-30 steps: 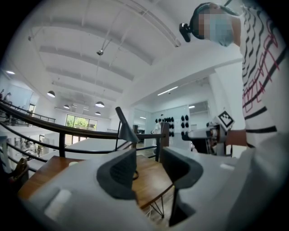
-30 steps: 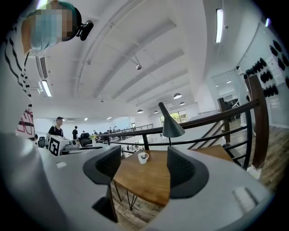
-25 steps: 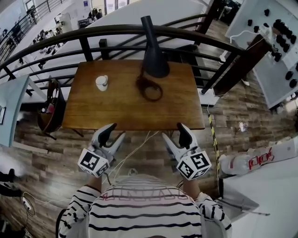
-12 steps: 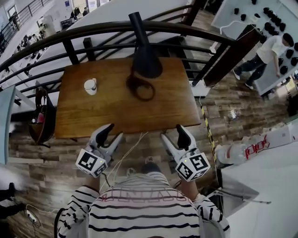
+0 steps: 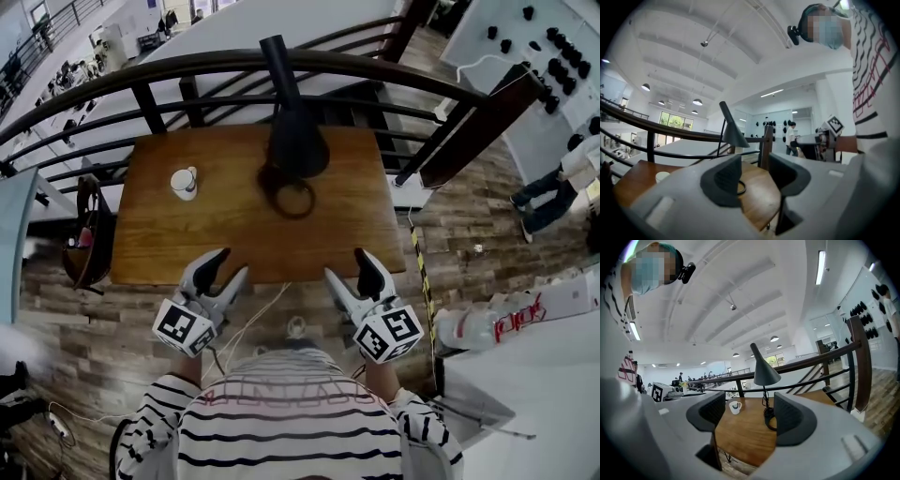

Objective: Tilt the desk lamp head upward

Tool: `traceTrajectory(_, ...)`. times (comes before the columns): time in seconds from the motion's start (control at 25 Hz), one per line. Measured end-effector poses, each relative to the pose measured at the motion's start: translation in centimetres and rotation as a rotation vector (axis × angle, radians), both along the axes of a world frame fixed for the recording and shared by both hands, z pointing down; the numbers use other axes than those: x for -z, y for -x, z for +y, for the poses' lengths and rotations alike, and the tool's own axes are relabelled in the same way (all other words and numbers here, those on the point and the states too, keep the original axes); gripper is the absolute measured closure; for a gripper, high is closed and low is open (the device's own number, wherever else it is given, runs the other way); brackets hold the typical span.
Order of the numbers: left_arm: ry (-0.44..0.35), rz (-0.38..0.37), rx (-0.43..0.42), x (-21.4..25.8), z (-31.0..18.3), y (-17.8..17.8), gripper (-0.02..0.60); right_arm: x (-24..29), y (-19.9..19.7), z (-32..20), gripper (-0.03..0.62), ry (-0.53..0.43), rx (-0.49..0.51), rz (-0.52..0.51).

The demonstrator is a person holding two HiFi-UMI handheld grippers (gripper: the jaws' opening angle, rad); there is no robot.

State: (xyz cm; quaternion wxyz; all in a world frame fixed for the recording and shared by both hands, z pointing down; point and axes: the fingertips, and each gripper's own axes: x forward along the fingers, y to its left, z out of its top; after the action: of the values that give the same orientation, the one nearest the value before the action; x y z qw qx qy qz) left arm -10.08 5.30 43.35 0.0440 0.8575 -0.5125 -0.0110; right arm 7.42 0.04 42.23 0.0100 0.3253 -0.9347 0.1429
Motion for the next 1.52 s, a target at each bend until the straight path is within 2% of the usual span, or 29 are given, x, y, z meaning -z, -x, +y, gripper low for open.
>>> traceTrajectory(0.6,-0.005,-0.022,0.083,-1.2,-8.9,-6.1,0.41,-1.4,-4.6,-9.8,0.284,-0.009,0.121,-0.029)
traceTrajectory(0.84,0.016,-0.02,0.096,-2.3,-11.6,-6.8,0.41,-2.3,-4.8,-12.6,0.284,0.01,0.15,-0.024)
traceTrajectory(1.04,0.021,-0.001,0.083,-2.5,-15.0,-5.4,0.41,-2.5,-3.9,-14.8,0.284,0.015,0.132,-0.018)
traceTrajectory(1.16,0.024,-0.015,0.053,-2.2,-17.2,-4.1,0.41,-2.2,-2.6,-16.1,0.284,0.019,0.11,-0.018)
traceTrajectory(1.52,0.025,-0.032,-0.016,-1.4,-22.8,1.6,0.41,-1.9,4.0,-19.4,0.284,0.034,0.082,-0.024)
